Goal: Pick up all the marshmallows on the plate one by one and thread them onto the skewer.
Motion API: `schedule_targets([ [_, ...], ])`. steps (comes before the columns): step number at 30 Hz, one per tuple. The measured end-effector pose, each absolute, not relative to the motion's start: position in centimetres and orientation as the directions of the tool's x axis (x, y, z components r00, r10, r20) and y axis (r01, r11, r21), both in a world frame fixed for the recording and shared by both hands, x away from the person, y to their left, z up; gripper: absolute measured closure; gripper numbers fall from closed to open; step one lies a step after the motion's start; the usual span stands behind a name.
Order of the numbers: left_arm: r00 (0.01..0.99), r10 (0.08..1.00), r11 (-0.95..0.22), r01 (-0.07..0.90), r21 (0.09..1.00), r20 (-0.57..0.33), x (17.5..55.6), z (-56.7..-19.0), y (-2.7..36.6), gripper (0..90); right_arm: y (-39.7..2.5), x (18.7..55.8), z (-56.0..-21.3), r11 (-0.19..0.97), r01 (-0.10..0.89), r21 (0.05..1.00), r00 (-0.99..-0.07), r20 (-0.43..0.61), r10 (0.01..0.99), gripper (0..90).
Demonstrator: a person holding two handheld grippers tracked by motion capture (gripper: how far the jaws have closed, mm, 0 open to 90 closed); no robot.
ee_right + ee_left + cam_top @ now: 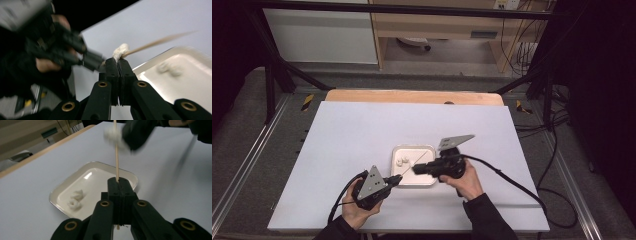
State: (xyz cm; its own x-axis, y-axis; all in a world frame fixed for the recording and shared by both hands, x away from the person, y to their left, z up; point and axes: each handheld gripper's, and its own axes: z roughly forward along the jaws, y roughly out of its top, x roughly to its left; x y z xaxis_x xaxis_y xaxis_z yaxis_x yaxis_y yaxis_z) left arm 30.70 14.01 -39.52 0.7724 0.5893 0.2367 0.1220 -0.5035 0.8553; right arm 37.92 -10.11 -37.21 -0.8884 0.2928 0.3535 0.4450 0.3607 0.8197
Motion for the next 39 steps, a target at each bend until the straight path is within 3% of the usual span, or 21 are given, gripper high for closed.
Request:
schedule_targets([
  [2, 0.776, 0.605, -0.477, 0.176, 0.861, 0.177, 31.0, -40.5, 14.8, 89.5, -9.1, 37.5, -37.7, 0.374, 0.417, 0.828, -0.897, 0.31, 0.314, 88.4],
  [21, 0.78, 0.616, -0.433, 0.22, 0.874, 0.109, 31.6, -40.6, 14.9, 89.3, -8.4, 37.9, -38.9, 0.36, 0.447, 0.819, -0.883, 0.339, 0.325, 85.5],
  [22, 0.776, 0.622, -0.423, 0.225, 0.877, 0.101, 31.6, -40.6, 14.9, 89.3, -8.5, 37.9, -38.8, 0.357, 0.45, 0.819, -0.882, 0.344, 0.322, 81.9],
  [25, 0.773, 0.631, -0.384, 0.248, 0.889, 0.056, 31.8, -40.5, 15.3, 89.3, -8.5, 37.6, -38.7, 0.321, 0.443, 0.837, -0.884, 0.348, 0.312, 57.8],
  [26, 0.768, 0.638, -0.376, 0.252, 0.892, 0.052, 31.8, -40.5, 15.4, 89.3, -8.5, 37.5, -38.6, 0.3, 0.429, 0.852, -0.882, 0.322, 0.345, 43.5],
  [28, 0.76, 0.65, -0.344, 0.266, 0.901, 0.024, 31.9, -40.5, 15.9, 89.3, -8.8, 37.5, -38.4, 0.305, 0.395, 0.867, -0.872, 0.249, 0.421, 39.2],
  [39, 0.738, 0.675, -0.321, 0.286, 0.903, 0.006, 32.2, -40.2, 17.3, 89.3, -9.7, 39.1, -38.3, 0.271, 0.392, 0.879, -0.817, 0.198, 0.541, 17.9],
])
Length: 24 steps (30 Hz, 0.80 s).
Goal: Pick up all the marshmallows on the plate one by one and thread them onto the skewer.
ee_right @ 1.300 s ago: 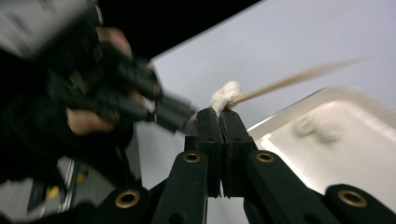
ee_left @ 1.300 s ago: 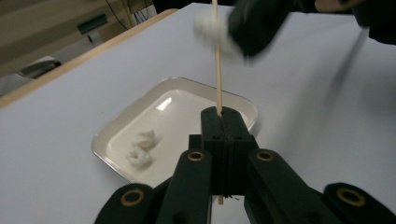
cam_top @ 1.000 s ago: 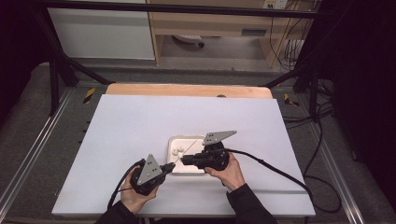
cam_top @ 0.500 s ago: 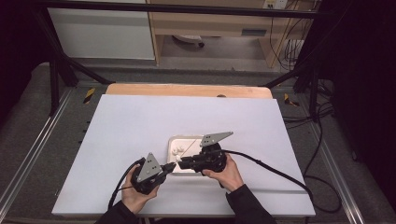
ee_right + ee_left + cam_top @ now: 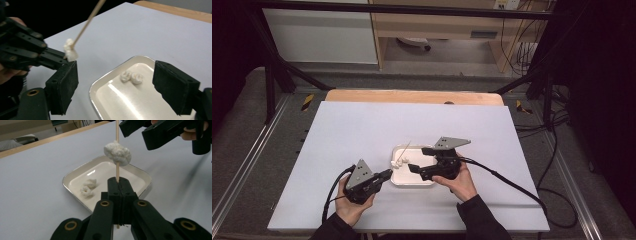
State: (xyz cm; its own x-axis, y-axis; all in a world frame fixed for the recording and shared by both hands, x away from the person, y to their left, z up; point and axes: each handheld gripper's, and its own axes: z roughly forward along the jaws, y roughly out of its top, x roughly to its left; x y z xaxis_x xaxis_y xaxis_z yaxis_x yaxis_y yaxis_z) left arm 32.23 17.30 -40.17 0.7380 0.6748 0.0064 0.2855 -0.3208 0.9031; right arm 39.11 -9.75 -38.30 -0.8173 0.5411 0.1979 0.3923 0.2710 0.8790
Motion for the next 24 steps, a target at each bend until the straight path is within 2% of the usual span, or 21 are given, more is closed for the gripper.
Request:
schedule_targets([
  [4, 0.733, 0.68, -0.315, 0.303, 0.899, -0.009, 32.4, -40.3, 17.7, 89.3, -9.3, 40.4, -39.0, 0.28, 0.414, 0.866, -0.782, 0.182, 0.596, 14.8],
  [8, 0.728, 0.686, -0.316, 0.319, 0.893, -0.017, 32.5, -40.5, 17.9, 89.2, -8.3, 41.6, -39.9, 0.343, 0.428, 0.836, -0.769, 0.138, 0.624, 16.5],
  [12, 0.721, 0.693, -0.311, 0.329, 0.892, -0.024, 32.6, -40.5, 18.1, 89.2, -7.0, 42.8, -40.7, 0.39, 0.441, 0.808, -0.764, 0.11, 0.635, 23.5],
  [19, 0.712, 0.702, -0.3, 0.34, 0.891, -0.035, 32.8, -40.5, 18.5, 89.2, -5.3, 44.5, -42.0, 0.475, 0.443, 0.76, -0.778, 0.064, 0.625, 41.6],
  [24, 0.709, 0.704, -0.297, 0.344, 0.891, -0.039, 32.9, -40.5, 18.6, 89.2, -4.2, 45.1, -42.7, 0.517, 0.447, 0.73, -0.791, 0.052, 0.61, 47.9],
])
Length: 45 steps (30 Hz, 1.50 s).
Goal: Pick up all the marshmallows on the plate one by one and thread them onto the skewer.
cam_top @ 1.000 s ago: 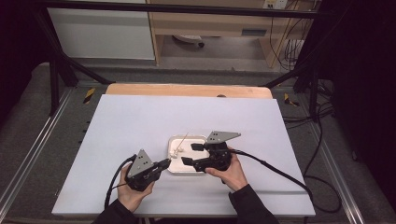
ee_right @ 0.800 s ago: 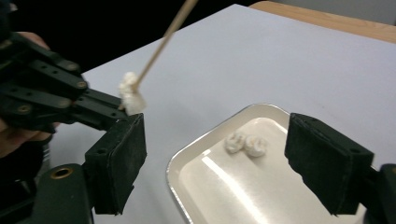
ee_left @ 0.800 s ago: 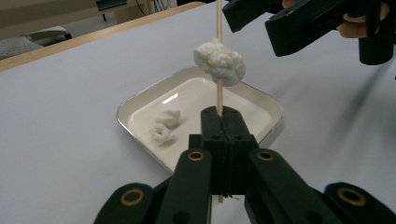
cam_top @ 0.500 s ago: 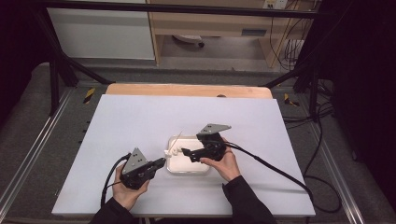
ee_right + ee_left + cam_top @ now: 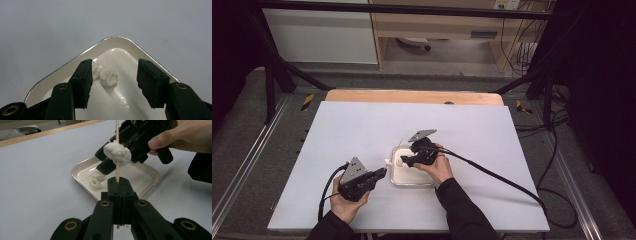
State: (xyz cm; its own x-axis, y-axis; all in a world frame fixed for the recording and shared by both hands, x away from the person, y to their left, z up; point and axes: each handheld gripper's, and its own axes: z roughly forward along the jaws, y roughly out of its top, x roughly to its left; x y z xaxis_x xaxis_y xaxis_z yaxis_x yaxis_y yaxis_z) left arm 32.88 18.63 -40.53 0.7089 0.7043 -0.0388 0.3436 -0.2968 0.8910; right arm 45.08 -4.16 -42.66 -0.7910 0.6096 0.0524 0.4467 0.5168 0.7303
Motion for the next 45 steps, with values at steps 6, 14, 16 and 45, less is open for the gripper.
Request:
schedule_targets([
  [6, 0.713, 0.7, -0.297, 0.344, 0.891, -0.043, 32.9, -40.5, 18.5, 89.2, -3.6, 45.5, -43.3, 0.554, 0.447, 0.703, -0.799, 0.036, 0.6, 52.9],
  [14, 0.718, 0.695, -0.302, 0.341, 0.89, -0.039, 32.9, -40.5, 18.5, 89.3, -3.4, 45.7, -44.2, 0.583, 0.447, 0.679, -0.82, 0.049, 0.571, 62.7],
  [16, 0.719, 0.694, -0.302, 0.34, 0.891, -0.039, 32.9, -40.5, 18.5, 89.2, -3.4, 45.7, -44.3, 0.587, 0.435, 0.683, -0.824, 0.038, 0.566, 67.8],
  [45, 0.749, 0.662, -0.325, 0.325, 0.888, -0.032, 32.4, -40.5, 17.4, 89.2, -12.4, 41.2, -34.2, 0.291, 0.363, 0.885, -0.824, 0.159, 0.543, 76.2],
])
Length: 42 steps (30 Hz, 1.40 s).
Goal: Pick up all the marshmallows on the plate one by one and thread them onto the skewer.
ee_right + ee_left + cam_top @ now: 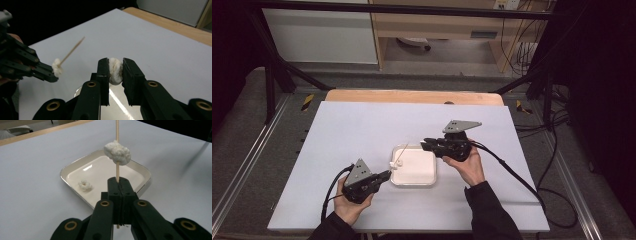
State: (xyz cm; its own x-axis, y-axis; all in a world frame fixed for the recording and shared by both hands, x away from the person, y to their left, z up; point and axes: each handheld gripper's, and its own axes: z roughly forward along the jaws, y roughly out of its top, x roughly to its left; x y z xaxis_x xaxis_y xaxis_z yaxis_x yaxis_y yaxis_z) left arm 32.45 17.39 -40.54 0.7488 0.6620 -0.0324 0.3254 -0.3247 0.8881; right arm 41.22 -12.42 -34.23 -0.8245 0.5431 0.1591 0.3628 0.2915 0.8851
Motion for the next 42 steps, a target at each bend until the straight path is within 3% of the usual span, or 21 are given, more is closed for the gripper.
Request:
schedule_targets([
  [14, 0.776, 0.631, -0.355, 0.295, 0.887, -0.006, 32.0, -40.5, 16.5, 89.3, -12.7, 40.5, -33.1, 0.173, 0.373, 0.912, -0.846, 0.257, 0.467, 76.4],
  [42, 0.791, 0.61, -0.404, 0.267, 0.875, 0.04, 31.8, -40.7, 16.1, 89.3, -11.9, 40.1, -33.9, 0.204, 0.416, 0.886, -0.865, 0.317, 0.388, 80.4],
])
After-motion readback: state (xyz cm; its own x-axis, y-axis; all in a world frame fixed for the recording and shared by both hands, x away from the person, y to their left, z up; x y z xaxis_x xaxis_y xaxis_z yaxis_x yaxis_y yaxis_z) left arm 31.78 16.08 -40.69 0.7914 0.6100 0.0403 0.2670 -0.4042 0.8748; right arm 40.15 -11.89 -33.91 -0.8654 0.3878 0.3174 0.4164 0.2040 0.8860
